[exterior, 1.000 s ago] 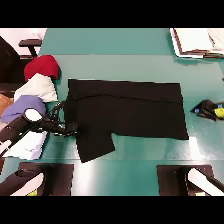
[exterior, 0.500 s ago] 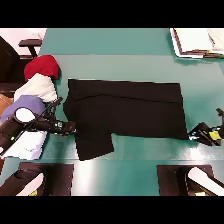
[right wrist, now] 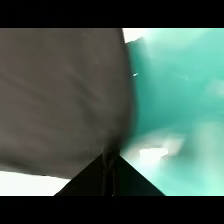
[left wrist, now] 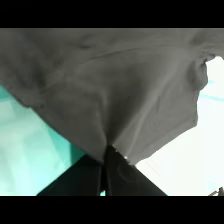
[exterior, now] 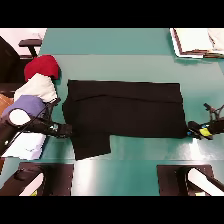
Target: Fold the shirts.
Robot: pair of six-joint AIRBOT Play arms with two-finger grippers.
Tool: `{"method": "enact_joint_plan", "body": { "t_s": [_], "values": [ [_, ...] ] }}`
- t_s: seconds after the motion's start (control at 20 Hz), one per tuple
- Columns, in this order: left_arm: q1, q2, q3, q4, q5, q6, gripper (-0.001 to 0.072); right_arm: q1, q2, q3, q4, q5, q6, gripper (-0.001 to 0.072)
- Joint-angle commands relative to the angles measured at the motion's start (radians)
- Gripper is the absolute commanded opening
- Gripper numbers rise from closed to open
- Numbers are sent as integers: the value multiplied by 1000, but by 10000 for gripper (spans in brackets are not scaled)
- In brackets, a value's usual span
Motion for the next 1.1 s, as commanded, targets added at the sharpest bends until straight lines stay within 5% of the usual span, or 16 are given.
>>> {"method": "enact_joint_plan", "body": {
  "t_s": [0.0, 0.2, 0.45, 1.05],
  "values": [
    [0, 105, 4, 62, -179, -42, 24, 15, 138, 44, -126, 184, 1, 18],
    [0, 160, 51, 63, -335, -65, 24, 21, 295, 103, -190, 301, 47, 18],
    [0, 79, 193, 106, -88, -64, 24, 164, 163, 236, -181, 220, 89, 17],
    [0, -563, 504, 114, 309, 64, 27, 302, -473, 771, 8, 75, 102, 19]
  ]
}}
